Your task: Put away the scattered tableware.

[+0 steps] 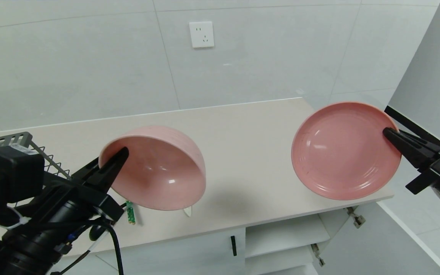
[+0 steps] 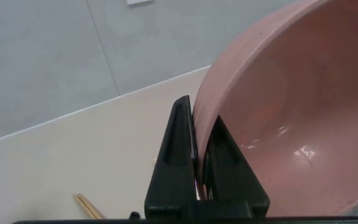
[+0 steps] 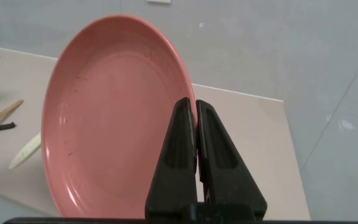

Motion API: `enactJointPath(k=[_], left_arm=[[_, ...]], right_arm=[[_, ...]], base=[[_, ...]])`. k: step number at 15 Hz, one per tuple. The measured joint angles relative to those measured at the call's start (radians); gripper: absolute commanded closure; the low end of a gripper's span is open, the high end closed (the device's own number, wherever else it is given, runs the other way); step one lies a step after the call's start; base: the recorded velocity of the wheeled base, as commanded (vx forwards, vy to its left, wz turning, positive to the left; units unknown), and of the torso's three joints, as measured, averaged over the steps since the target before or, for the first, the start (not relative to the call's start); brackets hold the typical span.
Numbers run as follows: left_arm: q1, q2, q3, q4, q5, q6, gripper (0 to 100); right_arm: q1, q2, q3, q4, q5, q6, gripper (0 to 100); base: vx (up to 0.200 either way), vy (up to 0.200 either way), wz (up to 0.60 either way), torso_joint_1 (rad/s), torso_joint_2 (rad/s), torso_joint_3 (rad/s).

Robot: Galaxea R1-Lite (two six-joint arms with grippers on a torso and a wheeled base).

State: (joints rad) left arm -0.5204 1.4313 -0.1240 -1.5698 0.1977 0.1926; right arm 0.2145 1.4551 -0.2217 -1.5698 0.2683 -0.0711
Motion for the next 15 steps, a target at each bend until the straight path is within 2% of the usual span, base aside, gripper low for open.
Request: enactJointPath(k=[4,8,10,15], left_arm=[[0.0,-0.002,0.004,-0.001,-0.001,0.0,100],[-0.001,-0.003,0.024,0.001,-0.049,-0.001,100],[-0.001,-0.003,0.03,0.0,-0.053,-0.002,100],[-0.009,0.004,0.035,-0.001,-0.053,-0.007,100]], right_arm=[[0.003,0.001,0.0,-0.001,0.0,-0.002,100],[0.034,0.0,0.004,0.0,0.0,-0.002,100],[0.047,0.0,0.006,0.0,0.0,-0.002,100],[0.05,0.0,0.003,-0.001,0.0,-0.002,100]], base=[[0.0,0.0,0.0,-0.026,0.05,0.027],[0.0,0.0,0.0,-0.148,0.31,0.15],[0.0,0.0,0.0,-0.217,0.43,0.212],[-0.2,0.0,0.0,-0.2,0.4,0.193]])
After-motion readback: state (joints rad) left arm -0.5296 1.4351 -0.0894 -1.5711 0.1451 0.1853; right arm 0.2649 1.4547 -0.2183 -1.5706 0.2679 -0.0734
